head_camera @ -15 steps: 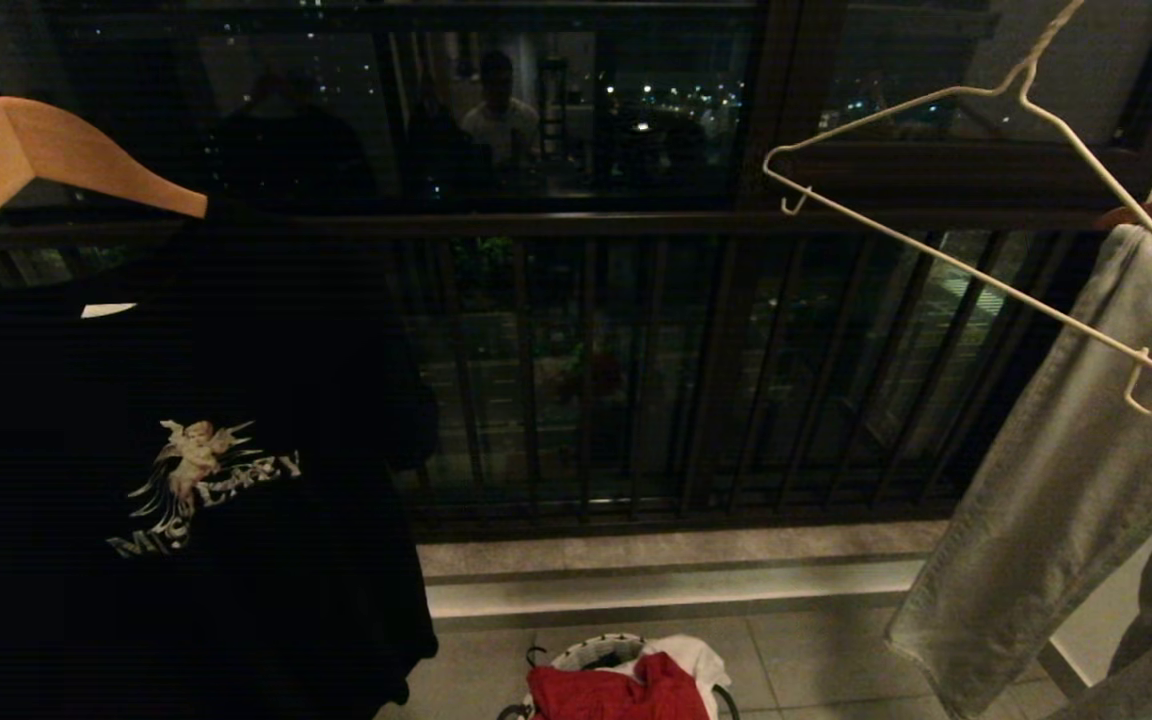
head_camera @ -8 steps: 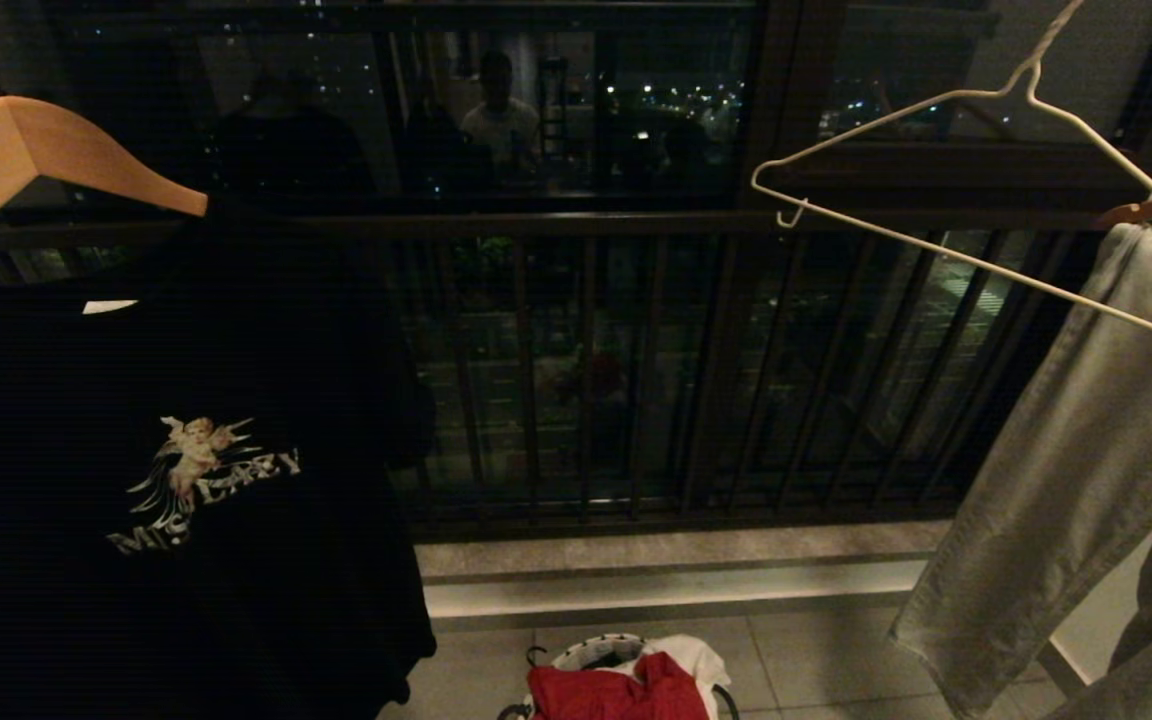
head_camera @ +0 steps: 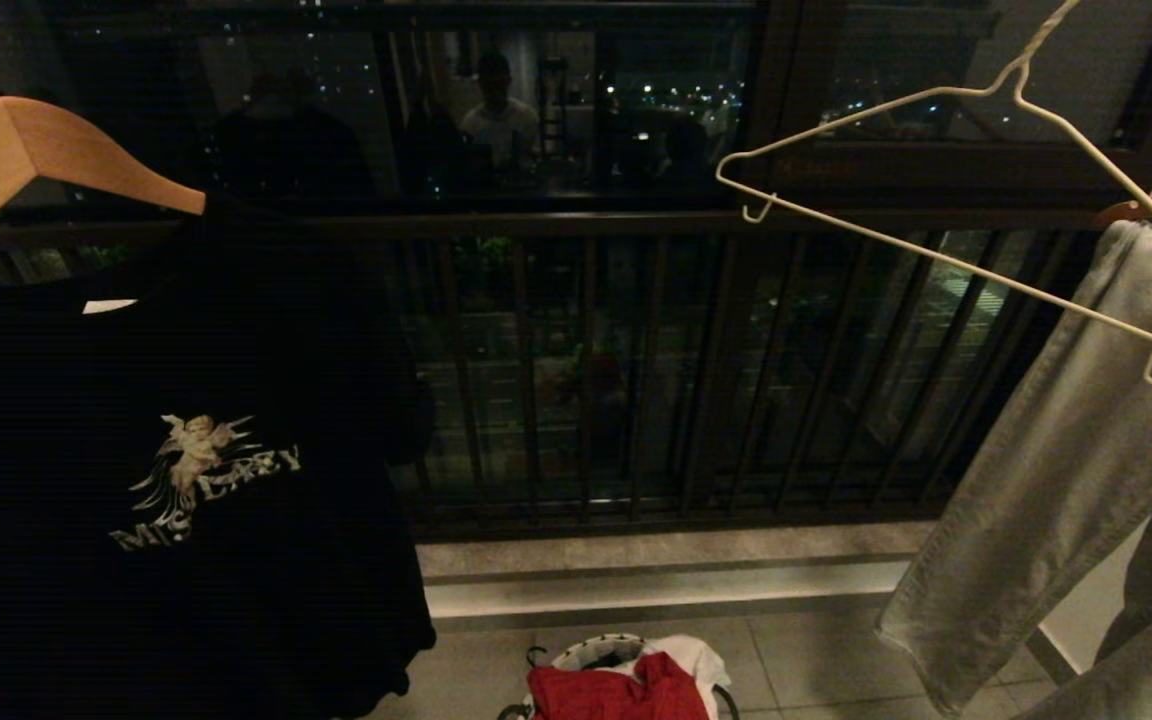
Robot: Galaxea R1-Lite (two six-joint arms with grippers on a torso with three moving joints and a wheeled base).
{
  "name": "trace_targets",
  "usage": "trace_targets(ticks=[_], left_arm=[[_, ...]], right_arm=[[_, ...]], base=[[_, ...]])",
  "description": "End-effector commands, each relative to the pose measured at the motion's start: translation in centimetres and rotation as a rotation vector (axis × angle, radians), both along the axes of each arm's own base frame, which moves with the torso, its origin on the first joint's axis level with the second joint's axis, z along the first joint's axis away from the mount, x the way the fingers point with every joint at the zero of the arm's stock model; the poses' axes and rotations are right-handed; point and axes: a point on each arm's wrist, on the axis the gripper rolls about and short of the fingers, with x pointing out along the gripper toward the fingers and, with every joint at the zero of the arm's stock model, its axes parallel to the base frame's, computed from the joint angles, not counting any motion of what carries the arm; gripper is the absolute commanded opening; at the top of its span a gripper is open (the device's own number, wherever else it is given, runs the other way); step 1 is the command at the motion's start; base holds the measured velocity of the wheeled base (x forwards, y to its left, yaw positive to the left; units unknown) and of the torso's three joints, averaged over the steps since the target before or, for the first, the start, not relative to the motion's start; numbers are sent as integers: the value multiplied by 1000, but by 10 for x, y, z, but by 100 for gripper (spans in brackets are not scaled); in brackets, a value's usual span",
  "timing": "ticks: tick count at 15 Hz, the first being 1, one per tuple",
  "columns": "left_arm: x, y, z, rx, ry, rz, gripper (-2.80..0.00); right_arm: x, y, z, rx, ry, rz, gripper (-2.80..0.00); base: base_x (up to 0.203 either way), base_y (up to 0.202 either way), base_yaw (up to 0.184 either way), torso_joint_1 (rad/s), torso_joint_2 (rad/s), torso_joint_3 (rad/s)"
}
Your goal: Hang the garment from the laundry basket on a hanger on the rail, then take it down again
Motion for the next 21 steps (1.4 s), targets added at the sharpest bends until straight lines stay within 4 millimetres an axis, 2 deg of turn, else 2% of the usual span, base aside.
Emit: trace_targets(ticks=[1,21], left_arm=[[0,0,0,-1,-2,-2,-280],[0,0,0,-1,-2,-1,-280]], right_arm=[[0,0,0,23,1,-4,-280],[0,0,0,38,-3,-10,-280]], base=[[0,0,0,0,0,0],[0,0,0,0,0,0]])
